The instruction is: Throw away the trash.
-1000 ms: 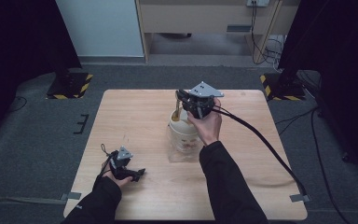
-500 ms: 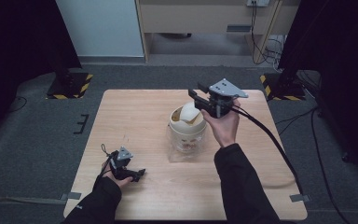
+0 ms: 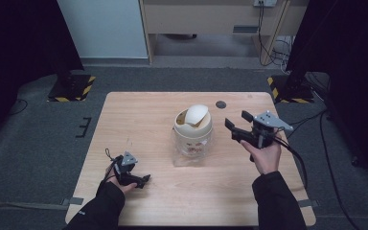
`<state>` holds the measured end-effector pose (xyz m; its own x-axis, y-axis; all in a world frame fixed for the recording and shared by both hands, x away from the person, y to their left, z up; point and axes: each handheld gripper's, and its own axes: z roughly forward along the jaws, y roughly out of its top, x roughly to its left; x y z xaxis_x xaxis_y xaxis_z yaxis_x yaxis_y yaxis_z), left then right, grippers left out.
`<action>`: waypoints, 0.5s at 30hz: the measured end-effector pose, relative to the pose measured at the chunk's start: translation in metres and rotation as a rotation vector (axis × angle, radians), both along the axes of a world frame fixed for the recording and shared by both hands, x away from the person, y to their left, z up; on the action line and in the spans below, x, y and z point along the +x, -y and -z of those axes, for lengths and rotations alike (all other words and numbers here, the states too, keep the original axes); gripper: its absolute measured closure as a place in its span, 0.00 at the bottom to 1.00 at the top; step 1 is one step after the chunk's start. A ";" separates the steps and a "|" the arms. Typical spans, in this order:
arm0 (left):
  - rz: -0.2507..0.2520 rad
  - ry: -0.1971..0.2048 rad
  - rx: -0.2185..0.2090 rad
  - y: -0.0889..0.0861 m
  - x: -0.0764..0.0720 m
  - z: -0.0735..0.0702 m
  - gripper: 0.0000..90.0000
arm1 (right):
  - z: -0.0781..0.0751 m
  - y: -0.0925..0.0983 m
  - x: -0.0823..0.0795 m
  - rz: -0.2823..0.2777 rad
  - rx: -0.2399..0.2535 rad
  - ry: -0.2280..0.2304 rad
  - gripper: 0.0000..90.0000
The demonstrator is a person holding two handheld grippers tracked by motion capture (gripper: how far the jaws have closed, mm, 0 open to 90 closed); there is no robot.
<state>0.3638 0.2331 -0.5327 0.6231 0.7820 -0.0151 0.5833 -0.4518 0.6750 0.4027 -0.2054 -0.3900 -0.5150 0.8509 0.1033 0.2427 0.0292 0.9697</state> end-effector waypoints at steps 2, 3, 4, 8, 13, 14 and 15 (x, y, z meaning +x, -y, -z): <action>0.004 0.008 0.000 0.000 0.000 0.001 0.02 | 0.015 0.007 -0.006 0.000 -0.027 -0.035 0.25; 0.007 0.010 -0.001 -0.001 0.000 0.001 0.02 | 0.023 0.011 -0.009 -0.002 -0.045 -0.052 0.25; 0.008 0.011 -0.002 -0.001 0.000 0.001 0.02 | 0.033 0.016 -0.011 -0.005 -0.061 -0.074 0.23; 0.008 0.018 -0.007 -0.002 0.000 0.002 0.02 | 0.063 0.033 -0.018 0.012 -0.082 -0.143 0.22; 0.005 0.031 -0.016 -0.006 0.001 0.003 0.01 | 0.090 0.057 -0.019 0.030 -0.122 -0.248 0.20; 0.002 0.031 -0.018 -0.007 0.001 0.004 0.01 | 0.094 0.062 -0.019 0.036 -0.139 -0.259 0.20; -0.002 0.031 -0.016 -0.008 0.001 0.003 0.01 | 0.098 0.066 -0.019 0.043 -0.151 -0.269 0.19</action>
